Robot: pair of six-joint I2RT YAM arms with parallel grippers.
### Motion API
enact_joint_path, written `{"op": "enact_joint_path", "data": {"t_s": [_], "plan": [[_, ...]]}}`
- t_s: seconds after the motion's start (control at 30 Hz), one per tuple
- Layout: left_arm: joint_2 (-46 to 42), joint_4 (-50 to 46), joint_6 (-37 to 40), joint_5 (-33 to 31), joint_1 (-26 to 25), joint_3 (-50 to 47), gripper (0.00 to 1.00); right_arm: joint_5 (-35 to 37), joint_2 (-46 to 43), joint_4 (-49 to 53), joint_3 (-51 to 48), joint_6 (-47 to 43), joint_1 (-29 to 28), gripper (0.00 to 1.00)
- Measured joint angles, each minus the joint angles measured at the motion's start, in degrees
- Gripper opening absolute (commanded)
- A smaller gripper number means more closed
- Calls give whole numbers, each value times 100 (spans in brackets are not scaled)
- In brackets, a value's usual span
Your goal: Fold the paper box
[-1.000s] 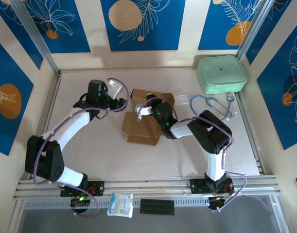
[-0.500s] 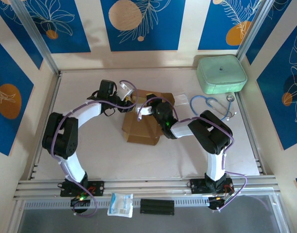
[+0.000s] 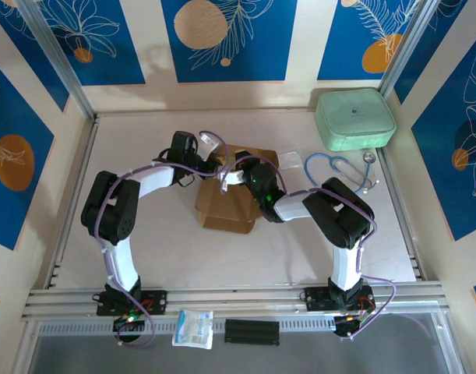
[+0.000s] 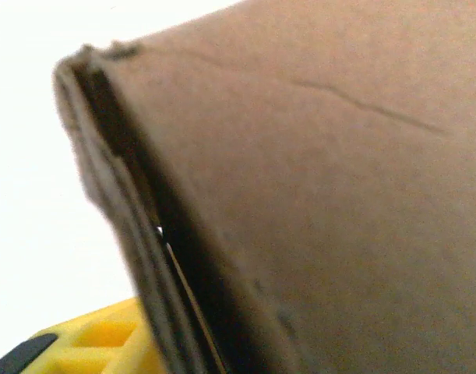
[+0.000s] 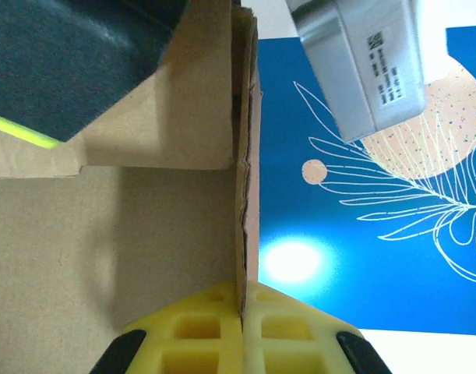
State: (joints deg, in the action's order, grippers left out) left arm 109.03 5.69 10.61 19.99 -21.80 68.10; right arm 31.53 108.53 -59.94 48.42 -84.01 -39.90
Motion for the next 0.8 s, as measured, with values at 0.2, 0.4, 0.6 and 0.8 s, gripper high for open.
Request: {"op": "enact_joint_path", "data": {"t_s": [0.2, 0.4, 0.6, 0.8], "plan": [[98, 101, -223, -492, -90, 20, 21, 4, 0, 13, 0, 2, 0, 0], [136, 201, -476, -901, -177, 46, 9, 85, 0, 13, 0, 2, 0, 0], [302, 184, -645, -1106, -313, 221, 28, 173, 0, 17, 0, 2, 22, 0], [424, 140, -750, -1169, -337, 380, 0, 267, -2, 31, 7, 37, 26, 0]]}}
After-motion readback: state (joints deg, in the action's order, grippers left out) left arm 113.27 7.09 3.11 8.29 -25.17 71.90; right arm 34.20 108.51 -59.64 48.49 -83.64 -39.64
